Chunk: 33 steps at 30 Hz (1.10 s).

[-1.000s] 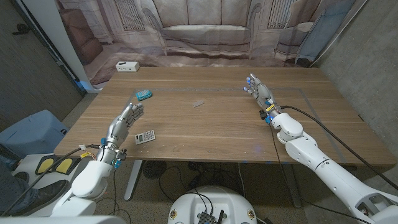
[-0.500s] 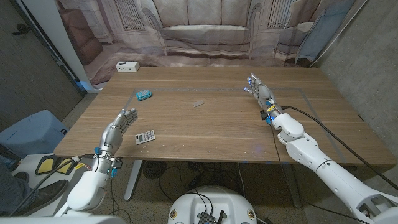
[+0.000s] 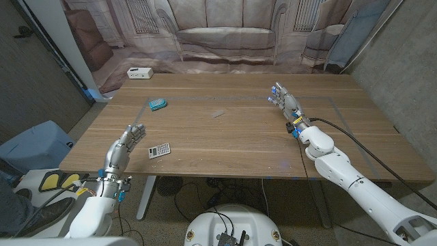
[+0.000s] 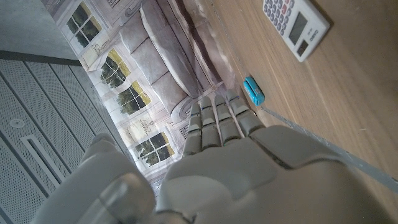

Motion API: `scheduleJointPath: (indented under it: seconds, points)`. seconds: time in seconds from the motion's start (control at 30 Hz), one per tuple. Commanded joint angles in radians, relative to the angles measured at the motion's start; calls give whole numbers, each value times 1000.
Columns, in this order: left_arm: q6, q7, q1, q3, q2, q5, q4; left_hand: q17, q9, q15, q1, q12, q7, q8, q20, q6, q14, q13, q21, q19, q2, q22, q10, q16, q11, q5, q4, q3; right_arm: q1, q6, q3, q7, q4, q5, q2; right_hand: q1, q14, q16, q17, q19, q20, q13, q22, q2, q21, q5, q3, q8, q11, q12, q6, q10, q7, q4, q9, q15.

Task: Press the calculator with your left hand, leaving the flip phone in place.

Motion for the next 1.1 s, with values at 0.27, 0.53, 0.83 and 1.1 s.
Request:
scheduleJointPath:
  seconds: [0.27,0.53,0.83,1.1]
  points:
    - [72,216,20,-63,-94,329,-33,2,5,-24,11,12,-30,16,10,75,42,0,-2,39,-3,4,46,5,-34,9,-9,-6,-10,-2,1,-1,-2,6,1,0,7,5,3,7,0,3,1,7,-1,-3,1,4,6,5,5,5,-1,-5,3,3]
    - [137,293,33,-79,-105,452,-68,1,5,-32,17,19,-31,21,3,114,73,0,-2,63,-1,4,80,8,-46,9,-13,-7,-13,-6,-1,-1,-4,6,0,0,7,5,3,8,1,3,1,7,-3,-3,1,4,7,5,6,5,-2,-6,3,3]
    - [274,409,75,-98,-106,652,-161,1,5,-35,21,20,-31,23,8,135,86,-1,-5,70,0,4,95,8,-51,10,-16,-7,-10,-9,-1,4,-5,11,0,0,7,4,3,8,1,3,2,7,-4,-3,0,4,7,4,6,5,-2,-7,3,3]
    - [402,482,99,-95,-85,789,-229,1,6,-41,27,23,-33,24,8,157,99,-1,-6,80,3,4,114,7,-59,10,-20,-6,-20,-13,4,2,-17,14,-9,0,7,4,3,8,1,3,2,8,-5,-3,-1,3,6,4,5,4,-2,-7,3,4]
